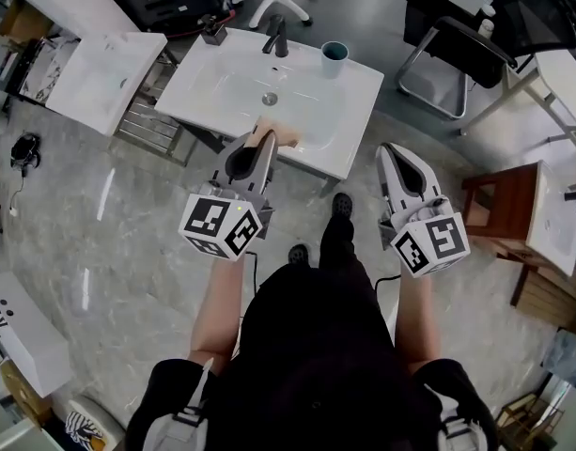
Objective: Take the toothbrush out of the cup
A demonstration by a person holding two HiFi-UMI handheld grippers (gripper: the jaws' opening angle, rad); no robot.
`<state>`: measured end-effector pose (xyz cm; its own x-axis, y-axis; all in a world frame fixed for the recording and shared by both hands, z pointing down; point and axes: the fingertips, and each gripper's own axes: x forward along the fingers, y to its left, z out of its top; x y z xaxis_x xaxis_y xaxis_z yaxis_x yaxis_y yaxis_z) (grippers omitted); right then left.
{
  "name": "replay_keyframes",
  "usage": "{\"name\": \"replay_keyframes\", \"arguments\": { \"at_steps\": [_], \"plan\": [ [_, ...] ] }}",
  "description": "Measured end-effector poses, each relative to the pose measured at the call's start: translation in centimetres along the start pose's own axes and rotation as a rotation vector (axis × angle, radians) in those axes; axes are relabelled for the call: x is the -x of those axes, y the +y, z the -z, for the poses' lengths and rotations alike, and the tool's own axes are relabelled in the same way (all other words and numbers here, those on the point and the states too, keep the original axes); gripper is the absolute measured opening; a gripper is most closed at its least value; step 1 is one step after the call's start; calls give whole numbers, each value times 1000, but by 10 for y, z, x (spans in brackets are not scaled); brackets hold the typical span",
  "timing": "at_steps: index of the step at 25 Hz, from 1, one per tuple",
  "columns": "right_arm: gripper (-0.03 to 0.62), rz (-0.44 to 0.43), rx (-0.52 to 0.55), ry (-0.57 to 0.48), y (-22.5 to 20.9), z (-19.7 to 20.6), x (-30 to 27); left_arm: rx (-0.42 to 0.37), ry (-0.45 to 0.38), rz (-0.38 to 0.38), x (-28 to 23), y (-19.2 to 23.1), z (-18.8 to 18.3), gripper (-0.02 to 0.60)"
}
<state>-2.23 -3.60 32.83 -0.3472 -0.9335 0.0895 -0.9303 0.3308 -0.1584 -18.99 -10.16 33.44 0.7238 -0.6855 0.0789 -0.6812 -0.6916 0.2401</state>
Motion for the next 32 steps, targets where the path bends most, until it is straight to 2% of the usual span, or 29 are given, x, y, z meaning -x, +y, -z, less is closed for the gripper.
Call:
{"name": "replay_keyframes", "arguments": {
  "at_steps": [12,32],
  "plan": [
    [31,57,20,-17,44,3,39,-15,-15,72,49,-25,-3,38],
    [31,60,55,2,52,-1,54,4,-16,96,49,-38,3,38]
  ]
}}
